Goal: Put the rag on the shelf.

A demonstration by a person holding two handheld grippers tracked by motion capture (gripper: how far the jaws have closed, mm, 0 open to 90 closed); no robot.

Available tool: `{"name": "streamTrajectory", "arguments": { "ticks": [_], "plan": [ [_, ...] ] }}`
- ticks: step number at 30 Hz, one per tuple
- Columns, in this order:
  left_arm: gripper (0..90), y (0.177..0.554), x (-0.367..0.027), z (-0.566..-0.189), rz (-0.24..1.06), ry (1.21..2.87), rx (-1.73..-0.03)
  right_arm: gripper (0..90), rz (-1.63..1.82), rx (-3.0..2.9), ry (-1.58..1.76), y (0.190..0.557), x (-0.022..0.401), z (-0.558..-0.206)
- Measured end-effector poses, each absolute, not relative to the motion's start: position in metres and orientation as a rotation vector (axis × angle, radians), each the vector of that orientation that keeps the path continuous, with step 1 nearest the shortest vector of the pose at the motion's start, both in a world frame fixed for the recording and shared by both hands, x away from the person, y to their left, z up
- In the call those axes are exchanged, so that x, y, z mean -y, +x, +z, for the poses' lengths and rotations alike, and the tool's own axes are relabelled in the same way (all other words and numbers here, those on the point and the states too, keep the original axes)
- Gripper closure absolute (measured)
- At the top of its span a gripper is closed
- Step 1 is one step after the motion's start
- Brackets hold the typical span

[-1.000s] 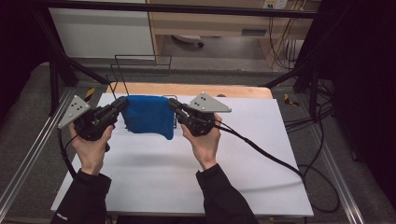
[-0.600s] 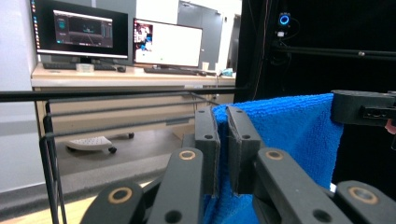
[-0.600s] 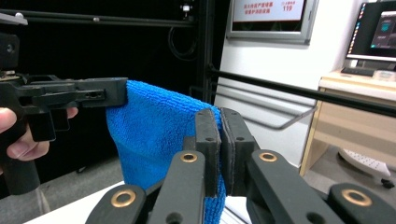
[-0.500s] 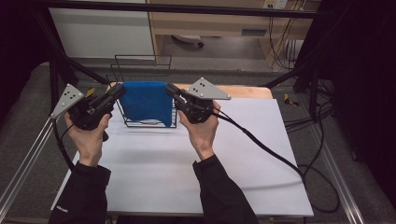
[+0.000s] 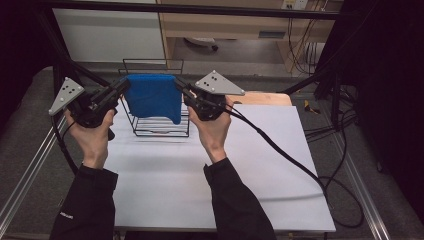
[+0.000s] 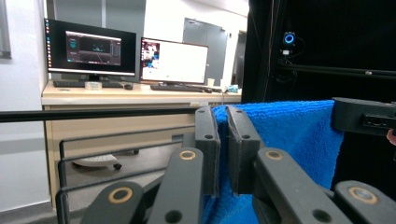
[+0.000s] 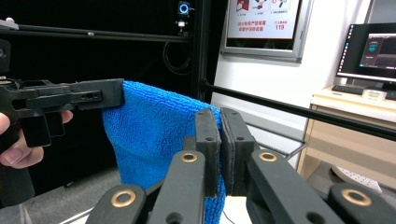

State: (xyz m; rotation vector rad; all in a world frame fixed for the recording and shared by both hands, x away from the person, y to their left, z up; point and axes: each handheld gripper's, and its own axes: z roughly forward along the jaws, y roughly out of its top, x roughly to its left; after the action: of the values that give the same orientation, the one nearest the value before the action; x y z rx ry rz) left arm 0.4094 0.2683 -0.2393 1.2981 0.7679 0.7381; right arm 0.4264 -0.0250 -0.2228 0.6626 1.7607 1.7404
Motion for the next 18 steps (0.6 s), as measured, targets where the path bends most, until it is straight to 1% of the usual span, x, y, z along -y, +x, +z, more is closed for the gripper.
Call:
{"name": "streamTrajectory", "arguments": {
  "ticks": [18],
  "plan": [
    [84.1, 0.422, -0.276, -0.210, 0.780, 1.255, -0.754, 87.0, 1.757, -1.715, 0.635, 0.443, 0.013, -0.191]
  ]
}}
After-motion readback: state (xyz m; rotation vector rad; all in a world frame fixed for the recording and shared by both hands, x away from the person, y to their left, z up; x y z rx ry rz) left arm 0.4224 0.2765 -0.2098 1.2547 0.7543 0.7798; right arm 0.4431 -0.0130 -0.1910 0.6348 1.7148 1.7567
